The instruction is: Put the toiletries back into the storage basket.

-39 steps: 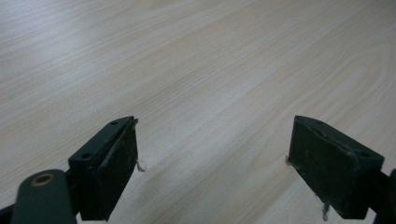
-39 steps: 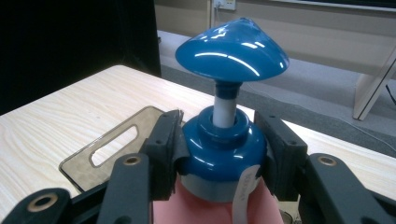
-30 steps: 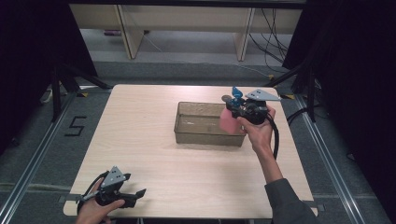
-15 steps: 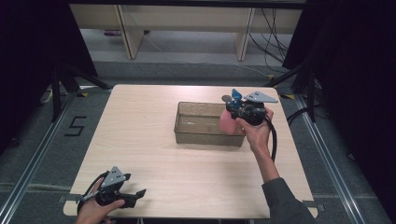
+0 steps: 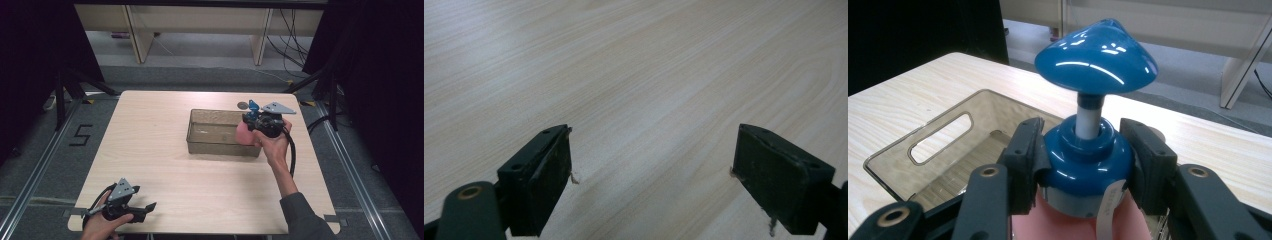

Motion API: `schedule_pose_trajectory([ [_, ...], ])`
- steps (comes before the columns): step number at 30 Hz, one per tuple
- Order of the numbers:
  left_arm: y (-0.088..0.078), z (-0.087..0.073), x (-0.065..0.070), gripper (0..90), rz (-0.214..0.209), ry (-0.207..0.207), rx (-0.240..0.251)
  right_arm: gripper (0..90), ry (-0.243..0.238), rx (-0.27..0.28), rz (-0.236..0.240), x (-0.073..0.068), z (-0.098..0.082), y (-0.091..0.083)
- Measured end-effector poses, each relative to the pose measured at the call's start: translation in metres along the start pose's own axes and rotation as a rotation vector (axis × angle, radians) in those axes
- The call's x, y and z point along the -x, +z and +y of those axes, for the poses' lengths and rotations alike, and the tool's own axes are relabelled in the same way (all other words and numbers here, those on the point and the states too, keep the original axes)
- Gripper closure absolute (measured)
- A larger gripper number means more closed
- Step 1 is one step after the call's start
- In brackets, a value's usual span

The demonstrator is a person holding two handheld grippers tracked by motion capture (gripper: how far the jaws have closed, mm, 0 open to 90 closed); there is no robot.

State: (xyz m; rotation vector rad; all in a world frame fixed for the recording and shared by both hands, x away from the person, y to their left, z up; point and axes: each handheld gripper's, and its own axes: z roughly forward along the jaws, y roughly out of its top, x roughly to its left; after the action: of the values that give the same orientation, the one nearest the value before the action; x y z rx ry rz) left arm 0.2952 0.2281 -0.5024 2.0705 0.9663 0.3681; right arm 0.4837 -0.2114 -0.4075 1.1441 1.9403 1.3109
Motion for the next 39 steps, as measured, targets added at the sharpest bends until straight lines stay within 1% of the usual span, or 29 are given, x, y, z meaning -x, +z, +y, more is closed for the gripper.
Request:
schedule_pose_trajectory([
  [1, 0.0, 0.0, 0.0, 15.2, 0.001, -0.001, 0.002, 53.5, 0.014, -0.011, 0.004, -0.001, -0.001, 0.0],
  [2, 0.0, 0.0, 0.0, 15.2, 0.001, -0.001, 0.001, 53.5, -0.001, -0.006, 0.006, 0.001, -0.002, 0.001],
  [3, 0.0, 0.0, 0.0, 15.2, 0.001, -0.001, 0.002, 53.5, 0.017, -0.014, 0.005, -0.001, -0.003, 0.0],
  [4, 0.0, 0.0, 0.0, 15.2, 0.001, -0.001, 0.001, 53.5, 0.002, -0.008, 0.005, 0.0, -0.003, 0.002],
  [5, 0.0, 0.0, 0.0, 15.2, 0.001, 0.0, 0.0, 53.5, 0.01, -0.01, 0.016, 0.0, -0.004, 0.002],
  [6, 0.0, 0.0, 0.0, 15.2, 0.002, 0.001, 0.001, 53.5, 0.006, -0.013, 0.011, 0.0, -0.005, 0.003],
  [7, 0.0, 0.0, 0.0, 15.2, 0.002, 0.002, 0.0, 53.5, 0.018, -0.015, 0.003, -0.001, -0.006, 0.003],
  [10, 0.0, 0.0, 0.0, 15.2, 0.002, 0.001, 0.0, 53.5, 0.008, -0.011, 0.01, 0.001, -0.008, 0.004],
  [13, 0.0, 0.0, 0.0, 15.2, 0.003, 0.001, 0.0, 53.5, 0.021, -0.017, 0.003, -0.001, -0.01, 0.005],
  [14, 0.0, 0.0, 0.0, 15.2, 0.002, 0.0, 0.001, 53.5, -0.001, -0.017, 0.006, 0.0, -0.011, 0.005],
  [15, 0.0, 0.0, 0.0, 15.2, 0.002, 0.0, 0.003, 53.5, -0.001, -0.023, 0.004, 0.0, -0.011, 0.005],
  [17, 0.0, 0.0, 0.0, 15.2, 0.003, 0.002, 0.0, 53.5, 0.026, -0.04, 0.011, -0.002, -0.012, 0.005],
  [19, 0.001, -0.001, 0.0, 15.2, 0.001, 0.003, 0.003, 53.5, 0.027, -0.03, 0.013, -0.002, -0.013, 0.006],
  [21, 0.001, 0.0, 0.001, 15.2, 0.0, -0.007, -0.001, 53.5, 0.006, -0.032, 0.004, -0.001, -0.015, 0.006],
  [23, 0.001, 0.0, 0.001, 15.2, 0.002, -0.01, 0.004, 53.5, 0.021, -0.036, 0.006, -0.002, -0.016, 0.006],
  [24, 0.001, -0.001, 0.001, 15.2, 0.001, -0.01, 0.006, 53.5, 0.006, -0.03, 0.015, 0.0, -0.017, 0.007],
  [25, 0.0, 0.0, 0.0, 15.2, -0.003, -0.009, -0.003, 53.5, -0.012, -0.021, -0.001, 0.001, -0.018, 0.008],
  [26, 0.001, 0.0, 0.0, 15.2, -0.003, -0.011, -0.002, 53.5, 0.002, -0.018, -0.011, 0.0, -0.019, 0.008],
  [27, 0.001, 0.0, 0.0, 15.2, -0.002, -0.011, -0.002, 53.5, 0.01, -0.024, -0.006, 0.0, -0.02, 0.008],
  [29, 0.001, 0.0, 0.0, 15.2, -0.002, -0.011, -0.002, 53.5, -0.003, -0.044, -0.001, 0.001, -0.021, 0.008],
  [30, 0.001, 0.0, 0.0, 15.2, -0.003, -0.011, -0.002, 53.5, 0.018, -0.049, -0.002, 0.0, -0.022, 0.007],
  [31, 0.0, 0.0, 0.0, 15.2, -0.003, -0.011, -0.002, 53.5, -0.003, -0.044, -0.008, 0.002, -0.022, 0.008],
  [32, 0.001, 0.0, 0.0, 15.2, -0.003, -0.012, -0.001, 53.5, -0.001, -0.043, -0.002, 0.002, -0.024, 0.009],
  [33, 0.001, 0.0, 0.0, 15.2, -0.003, -0.012, -0.001, 53.5, 0.004, -0.046, -0.011, 0.001, -0.024, 0.009],
  [34, 0.001, 0.0, 0.0, 15.2, -0.003, -0.012, -0.001, 53.5, 0.023, -0.057, -0.004, 0.0, -0.025, 0.008],
  [35, 0.001, 0.0, 0.0, 15.2, -0.003, -0.013, -0.001, 53.5, 0.011, -0.055, -0.004, 0.002, -0.025, 0.008],
  [36, 0.001, 0.0, 0.0, 15.2, -0.003, -0.012, -0.001, 53.5, 0.016, -0.053, -0.005, 0.001, -0.026, 0.008],
  [38, 0.0, 0.0, 0.0, 15.2, -0.003, -0.011, -0.002, 53.5, -0.02, -0.043, -0.005, 0.004, -0.027, 0.009],
  [39, 0.0, 0.0, 0.0, 15.2, -0.003, -0.011, -0.002, 53.5, -0.005, -0.054, 0.012, 0.005, -0.027, 0.009],
])
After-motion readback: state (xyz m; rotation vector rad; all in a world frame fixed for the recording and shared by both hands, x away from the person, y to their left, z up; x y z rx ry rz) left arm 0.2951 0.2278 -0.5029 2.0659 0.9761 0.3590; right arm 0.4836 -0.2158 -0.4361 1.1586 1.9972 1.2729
